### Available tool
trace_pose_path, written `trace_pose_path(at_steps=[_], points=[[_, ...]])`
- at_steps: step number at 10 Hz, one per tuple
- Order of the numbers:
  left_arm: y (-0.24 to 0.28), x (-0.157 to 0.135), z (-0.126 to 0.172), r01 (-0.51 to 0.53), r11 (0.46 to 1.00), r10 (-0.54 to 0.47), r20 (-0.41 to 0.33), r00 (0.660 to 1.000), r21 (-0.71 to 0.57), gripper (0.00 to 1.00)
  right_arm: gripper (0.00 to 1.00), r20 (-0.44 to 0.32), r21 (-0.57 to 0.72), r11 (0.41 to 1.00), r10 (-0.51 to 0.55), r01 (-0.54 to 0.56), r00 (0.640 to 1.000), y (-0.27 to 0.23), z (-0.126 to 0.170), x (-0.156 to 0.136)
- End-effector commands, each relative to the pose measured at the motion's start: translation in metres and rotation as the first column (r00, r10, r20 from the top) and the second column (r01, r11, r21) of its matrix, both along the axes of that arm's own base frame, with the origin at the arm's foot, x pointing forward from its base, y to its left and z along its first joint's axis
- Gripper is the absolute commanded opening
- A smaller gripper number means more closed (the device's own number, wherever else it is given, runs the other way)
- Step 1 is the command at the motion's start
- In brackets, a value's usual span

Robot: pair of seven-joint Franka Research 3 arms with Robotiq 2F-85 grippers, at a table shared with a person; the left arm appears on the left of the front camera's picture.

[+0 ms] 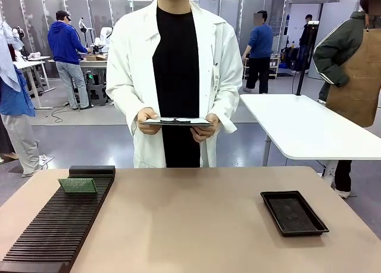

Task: Inspect the PCB.
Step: Pick up the Blank PCB and present it to the human.

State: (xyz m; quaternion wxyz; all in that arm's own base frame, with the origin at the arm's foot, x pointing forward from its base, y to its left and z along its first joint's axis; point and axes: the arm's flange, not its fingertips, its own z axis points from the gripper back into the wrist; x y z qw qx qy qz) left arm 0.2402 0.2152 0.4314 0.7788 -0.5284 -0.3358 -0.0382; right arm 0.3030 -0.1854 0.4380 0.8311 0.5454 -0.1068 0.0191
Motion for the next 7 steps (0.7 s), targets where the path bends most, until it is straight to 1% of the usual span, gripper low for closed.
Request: trace_pose_path(at_steps=[1,2,3,4,5,6,7], points=[[0.0,0.0,0.002,0.007,1.0,-0.007,0.015,1.0,-0.017,1.0,1.0,0.011,0.006,1.0,0.004,-0.004,1.0,-0.001,0.002,0.0],[0.0,0.0,0.0,0.0,1.0,0.0,0.0,1.0,0.0,1.0,1.0,0.011,0.006,1.0,0.004,-0.004,1.0,-0.001,0.002,0.0],[-0.011,-0.005,0.025,0.027,0.991,-0.036,0.068,0.997,0.131,1.0,1.0,0.011,0.006,1.0,0.004,-0.004,1.0,-0.001,0.002,0.0],[-0.02,-0.001,0.052,0.063,0.962,-0.094,0.106,0.99,0.265,1.0,1.0,0.011,0.006,1.0,0.004,-0.004,1.0,-0.001,0.002,0.0],[-0.032,0.015,0.076,0.118,0.909,-0.171,0.1,0.98,0.399,1.0,1.0,0.011,0.006,1.0,0.004,-0.004,1.0,-0.001,0.002,0.0],[-0.047,0.036,0.092,0.169,0.839,-0.228,0.053,0.972,0.517,1.0,1.0,0.011,0.006,1.0,0.004,-0.004,1.0,-0.001,0.002,0.0],[-0.069,0.061,0.1,0.23,0.766,-0.297,0.013,0.955,0.6,1.0,1.0,0.011,0.006,1.0,0.004,-0.004,1.0,-0.001,0.002,0.0]])
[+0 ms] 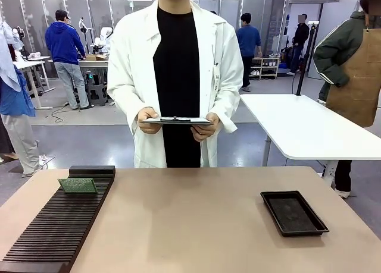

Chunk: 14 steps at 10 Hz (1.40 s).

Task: Inspect the PCB.
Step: Pick up the Blank PCB and present it to the human.

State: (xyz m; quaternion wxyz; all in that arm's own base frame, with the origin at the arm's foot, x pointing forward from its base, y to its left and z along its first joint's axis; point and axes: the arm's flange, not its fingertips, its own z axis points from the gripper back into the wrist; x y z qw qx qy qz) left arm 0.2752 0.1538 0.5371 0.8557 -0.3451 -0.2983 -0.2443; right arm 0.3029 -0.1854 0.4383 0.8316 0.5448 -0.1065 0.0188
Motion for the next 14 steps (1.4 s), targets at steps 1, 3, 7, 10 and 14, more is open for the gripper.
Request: trace_pose_path(at_steps=[1,3,7,10,14], points=[[-0.035,0.051,-0.006,0.085,0.962,-0.084,-0.015,0.996,0.259,1.0,1.0,0.012,0.008,1.0,0.004,-0.004,1.0,-0.001,0.002,0.001],[-0.092,0.094,-0.01,0.158,0.837,-0.19,0.007,0.982,0.524,1.0,1.0,0.012,0.008,1.0,0.004,-0.004,1.0,-0.001,0.002,0.001],[-0.16,0.136,-0.051,0.253,0.678,-0.296,-0.059,0.954,0.69,1.0,1.0,0.012,0.008,1.0,0.004,-0.004,1.0,-0.001,0.002,0.001],[-0.169,0.136,-0.054,0.277,0.664,-0.325,-0.066,0.943,0.695,1.0,1.0,0.012,0.008,1.0,0.004,-0.004,1.0,-0.001,0.002,0.001],[-0.169,0.138,-0.057,0.281,0.675,-0.328,-0.064,0.943,0.682,1.0,1.0,0.012,0.008,1.0,0.004,-0.004,1.0,-0.001,0.002,0.001]])
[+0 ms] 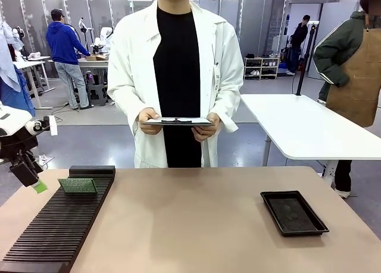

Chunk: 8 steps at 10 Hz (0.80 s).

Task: Inspect the PCB.
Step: Pick up the Blank PCB and present it to the human.

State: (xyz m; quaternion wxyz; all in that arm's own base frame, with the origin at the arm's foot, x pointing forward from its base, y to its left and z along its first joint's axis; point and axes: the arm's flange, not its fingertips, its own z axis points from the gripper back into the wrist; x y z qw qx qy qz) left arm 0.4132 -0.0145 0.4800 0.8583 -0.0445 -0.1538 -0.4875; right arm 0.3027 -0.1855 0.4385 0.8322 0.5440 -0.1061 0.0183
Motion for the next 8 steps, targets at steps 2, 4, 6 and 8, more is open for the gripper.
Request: trace_pose_path(at_steps=[2,4,6,8], points=[[0.004,0.018,-0.007,0.237,0.962,-0.24,0.002,0.971,0.138,1.0,1.0,0.013,0.01,1.0,0.005,-0.005,1.0,-0.001,0.002,0.001],[0.009,0.041,-0.018,0.438,0.862,-0.447,-0.026,0.894,0.256,1.0,1.0,0.013,0.01,1.0,0.005,-0.005,1.0,-0.001,0.002,0.001],[0.016,0.072,-0.033,0.613,0.751,-0.627,-0.024,0.778,0.246,1.0,1.0,0.013,0.01,1.0,0.005,-0.005,1.0,-0.001,0.002,0.001],[0.015,0.099,-0.051,0.592,0.732,-0.638,0.033,0.77,0.337,1.0,1.0,0.013,0.01,1.0,0.005,-0.005,1.0,-0.001,0.002,0.001]])
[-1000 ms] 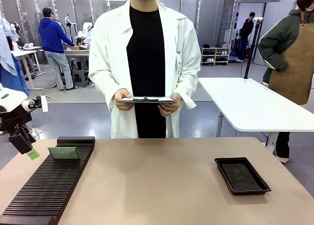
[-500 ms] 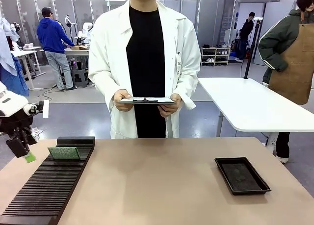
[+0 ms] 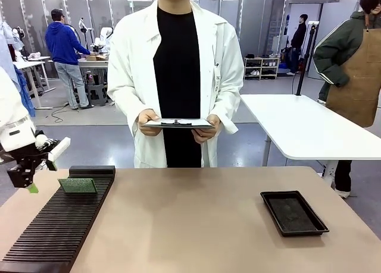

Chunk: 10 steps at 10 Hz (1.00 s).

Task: Inspect the PCB.
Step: Pick up the Blank PCB and present it to the human.

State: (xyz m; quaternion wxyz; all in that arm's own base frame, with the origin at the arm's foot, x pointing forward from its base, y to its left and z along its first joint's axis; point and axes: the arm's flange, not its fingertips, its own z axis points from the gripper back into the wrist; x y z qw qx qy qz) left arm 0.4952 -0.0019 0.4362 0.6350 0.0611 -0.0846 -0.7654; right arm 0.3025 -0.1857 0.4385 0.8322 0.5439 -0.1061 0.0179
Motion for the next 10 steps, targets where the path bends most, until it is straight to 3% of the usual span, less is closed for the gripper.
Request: trace_pose_path(at_steps=[1,6,10], points=[[0.0,0.032,-0.013,-0.033,0.999,0.035,0.093,0.995,-0.021,1.0,1.0,0.014,0.01,1.0,0.005,-0.006,1.0,-0.001,0.002,0.001],[-0.01,0.079,-0.044,-0.131,0.991,0.128,0.15,0.98,0.011,1.0,1.0,0.014,0.01,1.0,0.005,-0.006,1.0,-0.001,0.002,0.001],[-0.014,0.084,-0.061,-0.14,0.99,0.135,0.132,0.982,0.023,1.0,1.0,0.014,0.01,1.0,0.005,-0.006,1.0,-0.001,0.002,0.001]])
